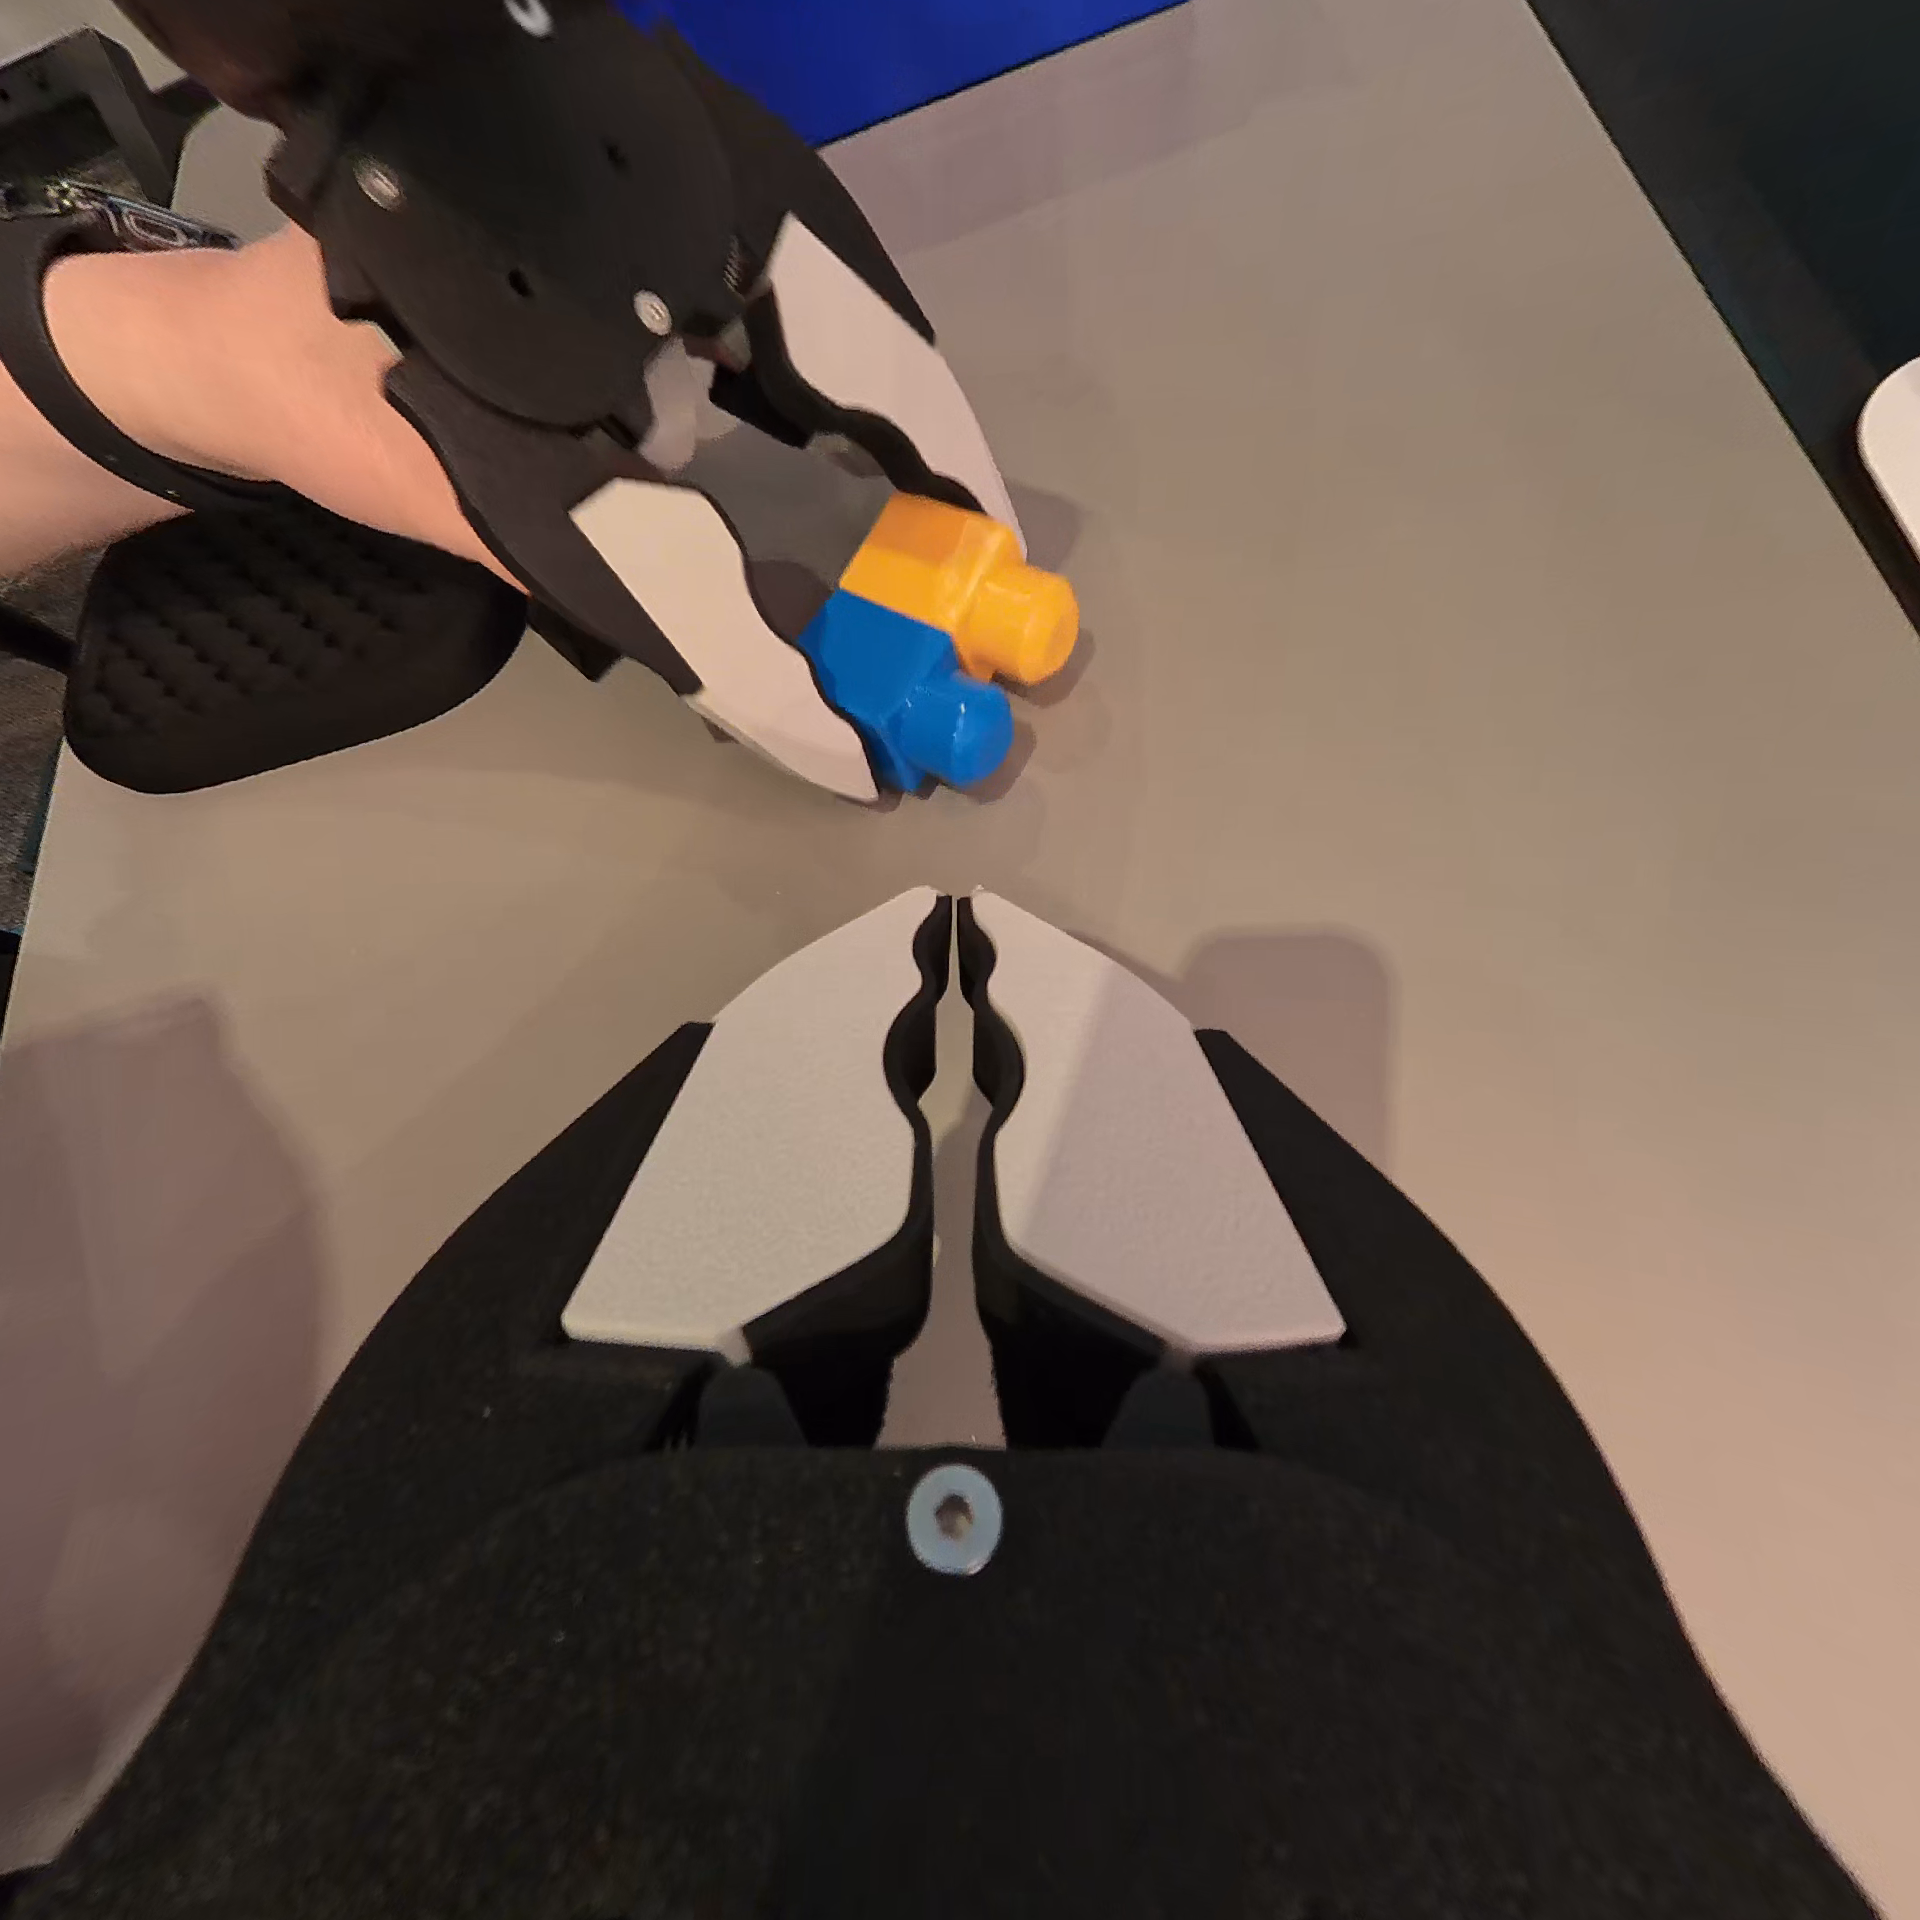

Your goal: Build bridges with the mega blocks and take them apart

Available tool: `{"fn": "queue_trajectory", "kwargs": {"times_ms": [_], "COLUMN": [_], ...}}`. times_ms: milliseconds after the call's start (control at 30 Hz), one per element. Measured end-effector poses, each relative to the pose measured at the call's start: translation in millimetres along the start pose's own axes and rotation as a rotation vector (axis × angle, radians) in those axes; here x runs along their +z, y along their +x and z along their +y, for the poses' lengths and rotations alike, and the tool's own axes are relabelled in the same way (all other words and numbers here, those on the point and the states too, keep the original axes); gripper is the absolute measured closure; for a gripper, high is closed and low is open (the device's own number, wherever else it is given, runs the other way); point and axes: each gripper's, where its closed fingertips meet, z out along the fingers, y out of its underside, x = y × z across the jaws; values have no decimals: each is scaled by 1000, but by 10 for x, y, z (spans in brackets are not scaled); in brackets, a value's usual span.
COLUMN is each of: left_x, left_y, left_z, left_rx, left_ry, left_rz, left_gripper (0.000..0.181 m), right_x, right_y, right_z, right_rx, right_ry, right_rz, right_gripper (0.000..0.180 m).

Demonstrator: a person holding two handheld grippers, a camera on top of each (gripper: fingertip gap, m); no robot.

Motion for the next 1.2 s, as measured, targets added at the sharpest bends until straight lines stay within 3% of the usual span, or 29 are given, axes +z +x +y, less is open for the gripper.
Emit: {"fn": "queue_trajectory", "kwargs": {"times_ms": [500,867,1200], "left_x": [-348,-72,-74], "left_y": [108,196,235], "left_z": [-189,197,325], "left_rx": [-55,66,209], "left_ry": [249,3,-284], "left_rz": [81,87,116], "left_gripper": [104,104,104], "right_x": [99,211,200], "right_y": [30,-30,-40], "right_z": [101,213,219], "right_rx": [26,22,21], "right_ry": [-24,-81,-81], "right_rz": [-24,-69,-76], "right_gripper": [178,177,177]}}
